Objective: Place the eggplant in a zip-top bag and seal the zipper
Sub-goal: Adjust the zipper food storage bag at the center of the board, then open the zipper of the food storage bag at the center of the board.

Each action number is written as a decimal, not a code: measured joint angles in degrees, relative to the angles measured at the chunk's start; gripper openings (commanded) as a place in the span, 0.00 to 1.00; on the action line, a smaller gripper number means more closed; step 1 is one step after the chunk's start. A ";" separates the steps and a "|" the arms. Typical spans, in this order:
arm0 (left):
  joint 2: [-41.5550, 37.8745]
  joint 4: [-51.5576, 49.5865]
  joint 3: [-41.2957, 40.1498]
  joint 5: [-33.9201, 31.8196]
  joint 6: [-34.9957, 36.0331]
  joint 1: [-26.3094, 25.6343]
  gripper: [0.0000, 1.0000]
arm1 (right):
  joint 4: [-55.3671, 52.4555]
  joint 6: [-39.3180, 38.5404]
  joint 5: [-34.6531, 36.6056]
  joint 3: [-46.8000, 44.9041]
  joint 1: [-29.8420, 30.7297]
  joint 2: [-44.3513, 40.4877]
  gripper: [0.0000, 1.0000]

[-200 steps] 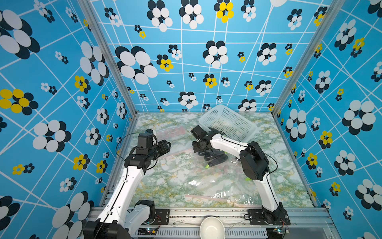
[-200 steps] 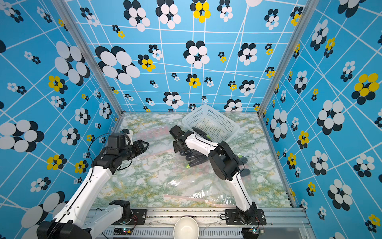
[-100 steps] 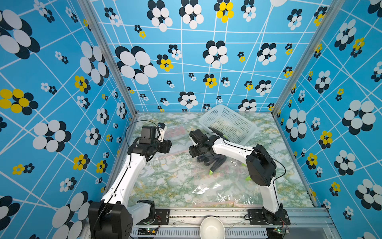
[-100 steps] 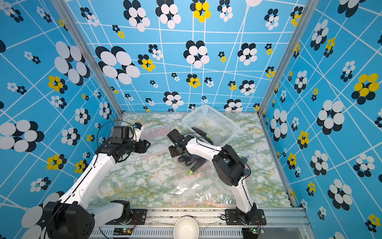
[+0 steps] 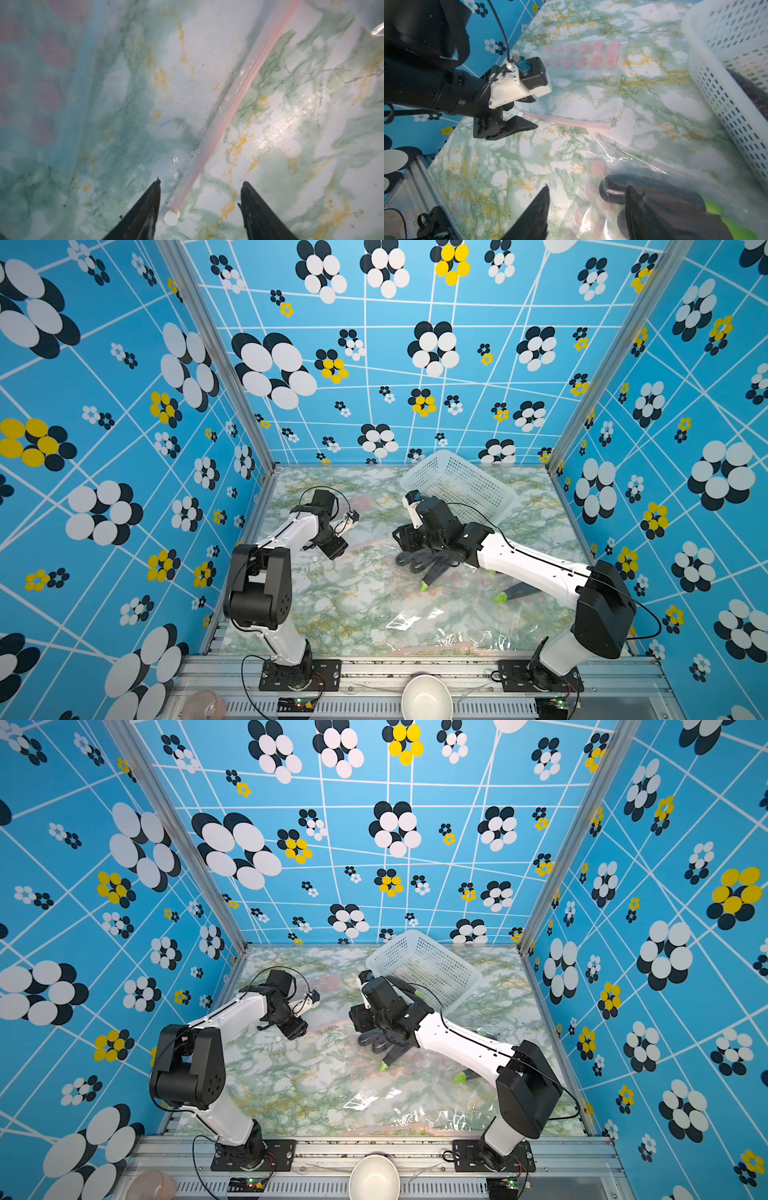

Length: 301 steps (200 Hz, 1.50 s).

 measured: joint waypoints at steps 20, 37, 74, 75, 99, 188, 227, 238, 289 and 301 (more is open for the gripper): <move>4.28 0.00 2.80 -0.02 1.70 0.52 0.64 | -0.02 0.00 -0.04 -1.81 0.02 -0.26 0.59; 6.88 -0.22 5.40 0.07 2.82 0.96 0.64 | 0.02 -0.04 0.00 -2.10 0.04 -0.87 0.59; 10.32 -1.92 9.01 1.77 4.50 1.40 0.71 | 0.00 -0.44 0.22 -2.08 0.04 -2.73 0.59; 10.36 -1.99 9.09 1.88 4.44 1.40 0.71 | 0.00 -0.46 0.22 -2.08 0.04 -2.73 0.59; 10.97 -4.39 9.49 4.81 5.88 1.88 0.77 | -0.07 -0.48 0.20 -2.08 0.07 -2.78 0.59; 14.43 -7.58 13.40 8.46 6.58 3.93 0.63 | -0.68 -1.40 -0.02 -2.05 0.44 -2.60 0.59; 16.35 -9.42 16.06 9.18 5.27 4.35 0.53 | -1.62 -2.01 0.00 -2.05 0.52 -2.60 0.59; 16.85 -9.99 16.85 9.66 4.98 4.55 0.49 | -1.68 -2.03 0.02 -2.05 0.52 -2.60 0.58; 18.25 -10.97 18.64 11.26 3.30 5.18 0.35 | -1.84 -2.47 0.48 -2.05 0.57 -2.60 0.58; 18.25 -11.04 18.62 11.43 2.75 5.18 0.35 | -1.84 -2.47 0.63 -2.05 0.68 -2.60 0.58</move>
